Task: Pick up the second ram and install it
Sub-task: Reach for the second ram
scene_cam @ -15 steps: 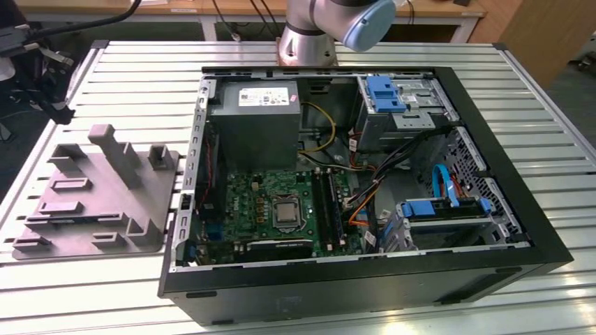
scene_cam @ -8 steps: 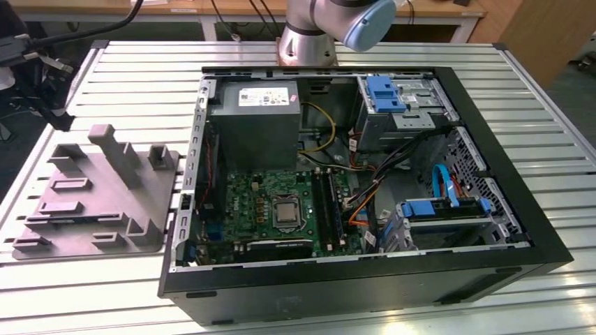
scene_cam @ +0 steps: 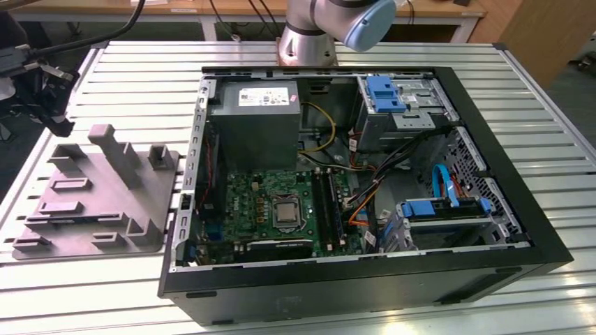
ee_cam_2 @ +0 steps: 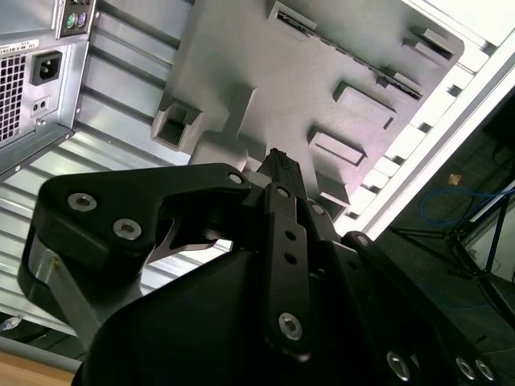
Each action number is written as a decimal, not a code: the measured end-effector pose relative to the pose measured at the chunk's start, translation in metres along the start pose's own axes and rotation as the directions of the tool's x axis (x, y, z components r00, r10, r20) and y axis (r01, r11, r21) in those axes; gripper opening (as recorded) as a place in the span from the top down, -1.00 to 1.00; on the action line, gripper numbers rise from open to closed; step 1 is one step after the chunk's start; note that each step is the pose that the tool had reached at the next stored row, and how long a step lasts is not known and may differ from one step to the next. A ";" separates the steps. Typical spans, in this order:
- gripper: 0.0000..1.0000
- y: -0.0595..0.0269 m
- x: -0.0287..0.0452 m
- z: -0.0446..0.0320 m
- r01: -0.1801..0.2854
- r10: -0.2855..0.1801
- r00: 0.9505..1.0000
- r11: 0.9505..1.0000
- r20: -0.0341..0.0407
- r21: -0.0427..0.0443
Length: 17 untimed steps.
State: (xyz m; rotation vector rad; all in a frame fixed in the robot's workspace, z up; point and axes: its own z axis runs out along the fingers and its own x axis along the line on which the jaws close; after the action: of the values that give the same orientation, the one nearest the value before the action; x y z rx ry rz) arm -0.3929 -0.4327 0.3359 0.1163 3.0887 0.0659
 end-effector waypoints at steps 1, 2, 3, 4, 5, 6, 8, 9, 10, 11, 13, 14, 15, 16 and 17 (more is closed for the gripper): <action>0.80 -0.0006 0.0007 0.0007 0.000 0.000 1.000 1.000 0.000 0.000; 0.80 -0.0013 0.0014 0.0012 0.000 0.000 1.000 1.000 0.000 0.000; 0.80 -0.0019 0.0021 0.0019 0.000 0.000 1.000 1.000 0.000 0.000; 0.80 -0.0026 0.0029 0.0025 0.000 0.000 1.000 1.000 0.000 0.000; 0.80 -0.0032 0.0036 0.0031 0.000 0.000 1.000 1.000 0.000 0.000; 0.80 -0.0040 0.0045 0.0039 0.000 0.000 1.000 1.000 0.000 0.000; 0.80 -0.0055 0.0060 0.0054 0.000 0.000 1.000 1.000 0.000 0.000; 0.80 -0.0062 0.0068 0.0061 0.000 0.000 1.000 1.000 0.000 0.000; 0.80 -0.0070 0.0076 0.0069 0.000 0.000 1.000 1.000 0.000 0.000; 0.80 -0.0077 0.0083 0.0076 0.000 0.000 1.000 1.000 0.000 0.000; 0.80 -0.0094 0.0096 0.0096 0.000 0.000 1.000 1.000 0.000 0.000; 0.80 -0.0102 0.0101 0.0106 0.000 0.000 1.000 1.000 0.000 0.000; 0.80 -0.0109 0.0107 0.0115 0.000 0.000 1.000 1.000 0.000 0.000; 0.80 -0.0117 0.0113 0.0125 0.000 0.000 1.000 1.000 0.000 0.000; 0.80 -0.0124 0.0119 0.0134 0.000 0.000 1.000 1.000 0.000 0.000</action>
State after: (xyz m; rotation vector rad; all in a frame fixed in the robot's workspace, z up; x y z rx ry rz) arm -0.4049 -0.4436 0.3215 0.1157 3.0887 0.0659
